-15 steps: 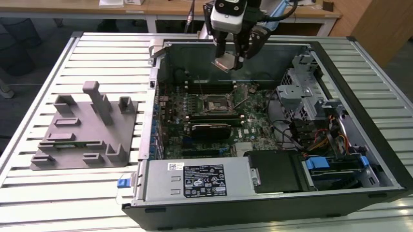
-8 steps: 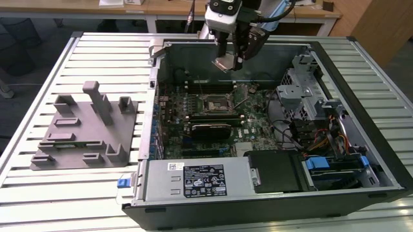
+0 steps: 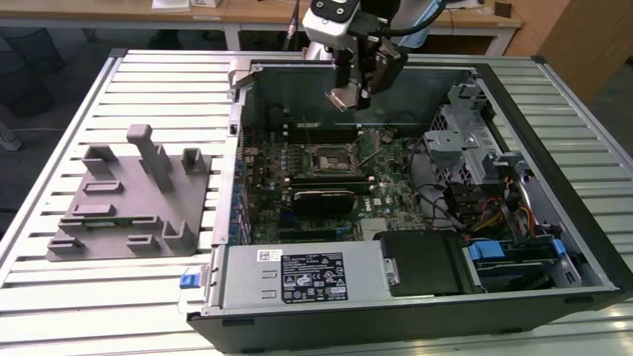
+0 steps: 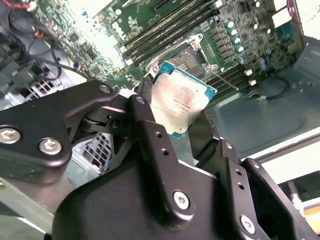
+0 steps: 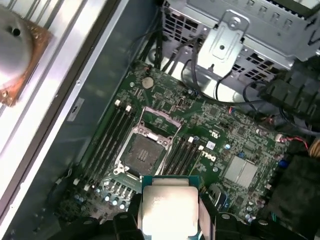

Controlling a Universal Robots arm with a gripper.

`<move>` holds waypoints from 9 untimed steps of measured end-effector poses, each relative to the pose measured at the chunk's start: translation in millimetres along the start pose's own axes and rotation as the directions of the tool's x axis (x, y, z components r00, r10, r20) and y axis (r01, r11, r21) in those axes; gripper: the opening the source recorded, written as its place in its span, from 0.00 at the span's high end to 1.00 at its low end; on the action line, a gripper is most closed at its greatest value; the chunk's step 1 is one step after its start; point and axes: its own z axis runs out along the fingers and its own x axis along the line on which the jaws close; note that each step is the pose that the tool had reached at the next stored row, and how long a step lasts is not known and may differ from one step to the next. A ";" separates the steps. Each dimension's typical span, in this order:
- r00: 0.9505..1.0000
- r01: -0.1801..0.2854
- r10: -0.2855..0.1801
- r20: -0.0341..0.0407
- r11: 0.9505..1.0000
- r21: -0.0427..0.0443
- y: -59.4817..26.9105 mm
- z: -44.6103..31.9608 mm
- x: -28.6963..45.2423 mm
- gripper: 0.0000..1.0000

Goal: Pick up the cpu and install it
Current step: 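Place the cpu into insertion slot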

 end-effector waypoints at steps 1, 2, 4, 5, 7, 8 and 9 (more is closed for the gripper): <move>1.000 -0.017 0.017 0.001 1.000 0.000 0.0 0.2 0.0 0.46; 0.999 -0.034 0.034 0.001 0.999 0.000 0.0 0.5 0.0 0.46; 0.998 -0.063 0.063 0.002 0.998 -0.001 0.0 1.4 0.1 0.46; 0.997 -0.076 0.076 0.003 0.997 -0.001 0.0 1.8 0.2 0.46; 0.994 -0.105 0.105 0.004 0.994 -0.001 0.1 2.8 0.4 0.46; 0.993 -0.120 0.120 0.004 0.993 -0.002 0.1 3.4 0.4 0.46; 0.991 -0.135 0.135 0.005 0.991 -0.002 0.1 3.7 0.4 0.46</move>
